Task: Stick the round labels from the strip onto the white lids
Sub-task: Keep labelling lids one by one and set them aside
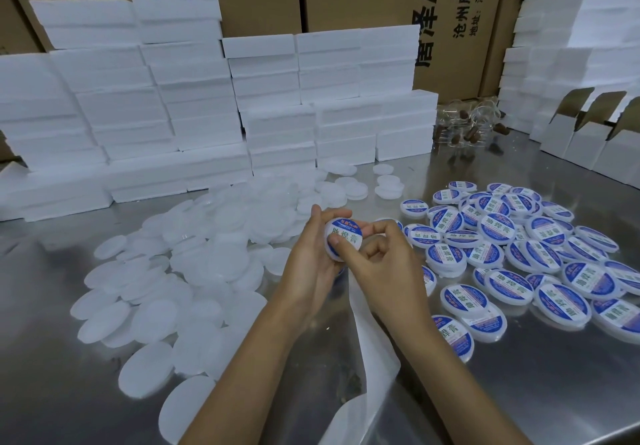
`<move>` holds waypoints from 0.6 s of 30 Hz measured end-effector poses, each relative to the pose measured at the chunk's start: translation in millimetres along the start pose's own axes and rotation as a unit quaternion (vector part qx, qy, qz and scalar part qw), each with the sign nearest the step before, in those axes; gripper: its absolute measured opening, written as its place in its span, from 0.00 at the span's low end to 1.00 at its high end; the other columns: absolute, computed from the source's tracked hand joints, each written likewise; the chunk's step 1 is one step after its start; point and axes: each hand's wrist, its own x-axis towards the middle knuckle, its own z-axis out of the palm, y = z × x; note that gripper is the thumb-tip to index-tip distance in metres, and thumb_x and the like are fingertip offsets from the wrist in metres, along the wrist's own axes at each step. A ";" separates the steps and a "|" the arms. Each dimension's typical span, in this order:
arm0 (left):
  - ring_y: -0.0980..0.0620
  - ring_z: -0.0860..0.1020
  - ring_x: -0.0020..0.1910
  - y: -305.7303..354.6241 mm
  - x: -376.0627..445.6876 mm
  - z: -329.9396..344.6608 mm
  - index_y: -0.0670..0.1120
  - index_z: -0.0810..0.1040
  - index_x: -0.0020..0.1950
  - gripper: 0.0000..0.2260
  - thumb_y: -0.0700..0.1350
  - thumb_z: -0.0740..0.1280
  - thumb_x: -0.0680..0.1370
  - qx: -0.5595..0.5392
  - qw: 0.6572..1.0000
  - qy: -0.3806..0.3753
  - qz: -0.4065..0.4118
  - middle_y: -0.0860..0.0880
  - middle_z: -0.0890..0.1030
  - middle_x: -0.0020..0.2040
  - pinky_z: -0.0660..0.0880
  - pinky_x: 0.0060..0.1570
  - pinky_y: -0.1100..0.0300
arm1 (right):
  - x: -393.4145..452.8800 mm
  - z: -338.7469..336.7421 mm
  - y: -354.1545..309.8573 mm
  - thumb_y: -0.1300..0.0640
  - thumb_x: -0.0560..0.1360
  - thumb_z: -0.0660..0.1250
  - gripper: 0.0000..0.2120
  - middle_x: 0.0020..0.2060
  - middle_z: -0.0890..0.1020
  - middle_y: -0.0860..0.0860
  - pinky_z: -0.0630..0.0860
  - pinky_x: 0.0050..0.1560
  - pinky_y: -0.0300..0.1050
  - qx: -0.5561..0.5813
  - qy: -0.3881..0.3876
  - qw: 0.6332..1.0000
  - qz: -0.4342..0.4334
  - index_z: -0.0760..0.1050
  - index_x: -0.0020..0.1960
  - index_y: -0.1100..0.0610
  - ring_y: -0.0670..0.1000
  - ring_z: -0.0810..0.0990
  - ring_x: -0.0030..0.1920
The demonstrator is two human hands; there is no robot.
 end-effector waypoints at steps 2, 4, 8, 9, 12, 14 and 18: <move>0.41 0.82 0.60 0.6 -0.5 0.9 0.40 0.73 0.63 0.23 0.56 0.50 0.85 -0.039 0.999 -0.007 -0.005 0.37 0.83 0.57 0.74 0.65 0.49 | -2.0 0.5 0.6 0.24 0.62 0.68 0.28 0.32 0.78 0.44 0.69 0.33 0.42 -0.043 0.021 0.999 -0.011 0.63 0.48 0.42 0.40 0.78 0.35; 0.40 0.81 0.62 1.4 -0.6 1.4 0.40 0.73 0.62 0.22 0.56 0.50 0.85 -0.071 0.997 -0.017 -0.007 0.36 0.82 0.59 0.75 0.64 0.49 | -1.7 -0.6 1.2 0.18 0.60 0.63 0.32 0.33 0.77 0.43 0.68 0.33 0.44 -0.090 0.032 0.995 -0.024 0.62 0.47 0.43 0.39 0.77 0.36; 0.42 0.83 0.50 3.4 -2.1 1.6 0.40 0.75 0.61 0.21 0.55 0.53 0.84 -0.126 0.991 -0.047 -0.024 0.37 0.83 0.58 0.80 0.51 0.52 | -2.2 -1.3 3.0 0.21 0.69 0.55 0.24 0.29 0.75 0.41 0.64 0.33 0.41 -0.136 0.007 0.987 -0.086 0.69 0.37 0.41 0.42 0.74 0.33; 0.42 0.83 0.51 4.2 -2.8 1.3 0.40 0.75 0.61 0.20 0.54 0.55 0.83 -0.130 0.990 -0.055 -0.027 0.36 0.83 0.59 0.80 0.52 0.52 | -2.3 -1.4 3.0 0.24 0.73 0.54 0.23 0.26 0.73 0.42 0.63 0.33 0.42 -0.138 0.011 0.985 -0.100 0.66 0.34 0.42 0.43 0.72 0.31; 0.43 0.83 0.56 3.2 -0.8 -1.9 0.41 0.73 0.64 0.15 0.44 0.60 0.79 -0.072 0.995 -0.073 -0.014 0.38 0.82 0.62 0.78 0.56 0.52 | -1.1 -0.9 2.8 0.33 0.78 0.49 0.23 0.24 0.69 0.45 0.63 0.32 0.46 -0.144 0.025 0.982 -0.117 0.64 0.32 0.46 0.47 0.70 0.29; 0.43 0.82 0.58 2.0 -0.1 -5.2 0.43 0.74 0.66 0.14 0.36 0.59 0.82 0.055 0.997 -0.062 0.015 0.42 0.83 0.62 0.78 0.58 0.50 | 0.5 -1.1 4.1 0.36 0.79 0.46 0.25 0.26 0.71 0.46 0.65 0.34 0.48 -0.135 0.026 0.984 -0.109 0.68 0.34 0.50 0.52 0.74 0.32; 0.46 0.84 0.41 6.5 -3.9 -11.5 0.47 0.80 0.61 0.13 0.35 0.70 0.79 0.253 0.961 -0.021 0.113 0.50 0.85 0.53 0.82 0.45 0.53 | -0.6 -3.4 7.1 0.39 0.79 0.46 0.22 0.26 0.72 0.45 0.62 0.33 0.43 -0.113 0.019 0.988 -0.106 0.68 0.35 0.47 0.45 0.73 0.30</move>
